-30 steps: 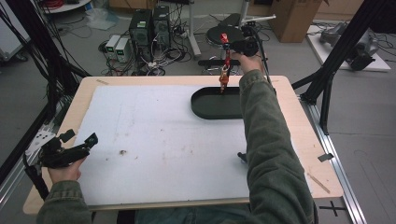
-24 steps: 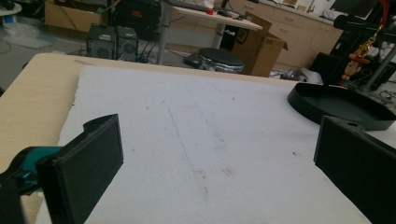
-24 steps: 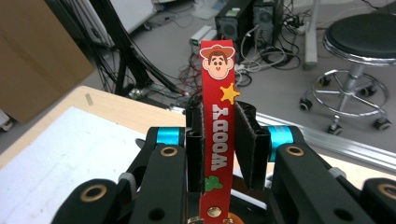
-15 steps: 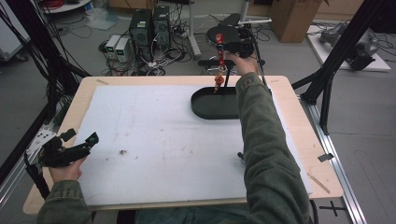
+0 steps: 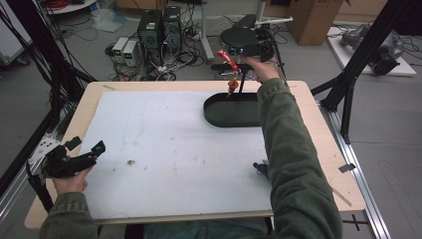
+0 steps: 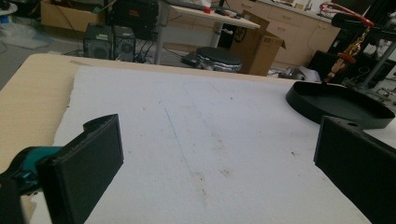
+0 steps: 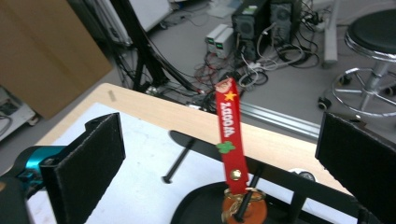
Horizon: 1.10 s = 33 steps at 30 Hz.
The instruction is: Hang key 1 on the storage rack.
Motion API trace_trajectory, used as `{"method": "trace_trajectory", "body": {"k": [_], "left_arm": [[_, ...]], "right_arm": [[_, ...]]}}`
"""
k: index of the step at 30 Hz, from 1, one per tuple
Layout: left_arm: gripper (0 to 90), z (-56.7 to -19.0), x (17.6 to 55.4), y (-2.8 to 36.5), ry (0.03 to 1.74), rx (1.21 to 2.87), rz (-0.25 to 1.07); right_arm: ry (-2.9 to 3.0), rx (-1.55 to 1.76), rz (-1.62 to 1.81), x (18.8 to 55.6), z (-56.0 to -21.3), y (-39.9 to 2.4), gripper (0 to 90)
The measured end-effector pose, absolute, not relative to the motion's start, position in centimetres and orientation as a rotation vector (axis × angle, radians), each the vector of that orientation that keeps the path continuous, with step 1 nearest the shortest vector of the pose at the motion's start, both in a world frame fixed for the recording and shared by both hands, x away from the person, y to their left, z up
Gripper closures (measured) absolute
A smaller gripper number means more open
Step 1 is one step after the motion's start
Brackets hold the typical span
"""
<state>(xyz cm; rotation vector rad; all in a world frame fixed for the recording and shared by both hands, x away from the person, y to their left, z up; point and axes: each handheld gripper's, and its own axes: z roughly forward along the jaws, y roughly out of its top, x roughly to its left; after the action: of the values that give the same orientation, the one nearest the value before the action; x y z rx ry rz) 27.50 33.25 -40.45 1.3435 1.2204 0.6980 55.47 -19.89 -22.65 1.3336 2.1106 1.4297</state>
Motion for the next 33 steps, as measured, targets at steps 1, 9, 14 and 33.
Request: {"method": "trace_trajectory", "body": {"k": [1,9,14,33], "left_arm": [[1.8,-40.4,27.5,33.2,1.222,1.342,0.699],[1.8,-40.4,27.7,33.1,1.218,1.347,0.697],[1.8,-40.4,28.0,33.1,1.219,1.351,0.697],[1.8,-40.4,28.3,32.9,1.213,1.360,0.686]], "right_arm": [[2.122,1.321,1.437,55.3,-22.4,-20.0,0.4],[2.120,1.282,1.434,53.4,-22.0,-21.7,0.4],[2.128,1.285,1.440,52.0,-22.5,-23.0,0.5],[2.149,1.312,1.372,48.4,-24.7,-26.9,0.5]]}}
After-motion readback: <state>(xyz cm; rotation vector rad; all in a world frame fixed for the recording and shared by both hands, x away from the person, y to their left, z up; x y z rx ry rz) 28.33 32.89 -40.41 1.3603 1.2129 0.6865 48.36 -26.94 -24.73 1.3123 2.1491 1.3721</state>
